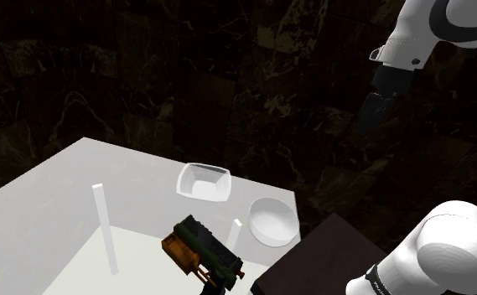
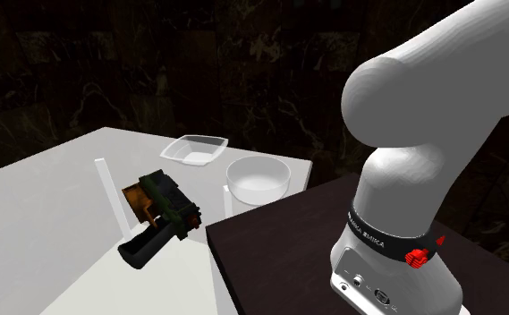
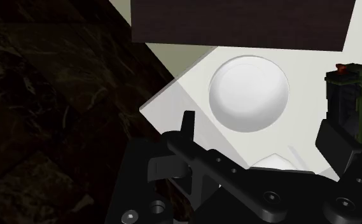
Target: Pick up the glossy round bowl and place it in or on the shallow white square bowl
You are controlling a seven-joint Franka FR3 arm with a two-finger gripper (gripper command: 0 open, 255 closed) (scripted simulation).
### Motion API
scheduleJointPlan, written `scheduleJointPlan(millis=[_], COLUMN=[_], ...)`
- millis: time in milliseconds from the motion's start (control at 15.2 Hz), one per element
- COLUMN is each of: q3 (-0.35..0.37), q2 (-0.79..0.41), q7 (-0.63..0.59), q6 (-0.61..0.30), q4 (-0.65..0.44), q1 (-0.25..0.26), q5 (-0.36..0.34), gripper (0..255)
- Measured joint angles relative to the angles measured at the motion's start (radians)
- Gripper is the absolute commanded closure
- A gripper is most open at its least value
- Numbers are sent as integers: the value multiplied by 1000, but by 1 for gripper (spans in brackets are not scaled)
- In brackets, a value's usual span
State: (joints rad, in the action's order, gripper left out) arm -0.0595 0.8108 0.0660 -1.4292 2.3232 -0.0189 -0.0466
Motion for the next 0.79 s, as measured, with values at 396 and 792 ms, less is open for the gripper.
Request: scheduleJointPlan(millis=[396,792], q3=[-12,-36], q2=[17,-6], q7=[1,10], q6=[-143,-370], q4=[148,328], q1=[-3,-10], q5=[-4,-15], gripper=[0,0])
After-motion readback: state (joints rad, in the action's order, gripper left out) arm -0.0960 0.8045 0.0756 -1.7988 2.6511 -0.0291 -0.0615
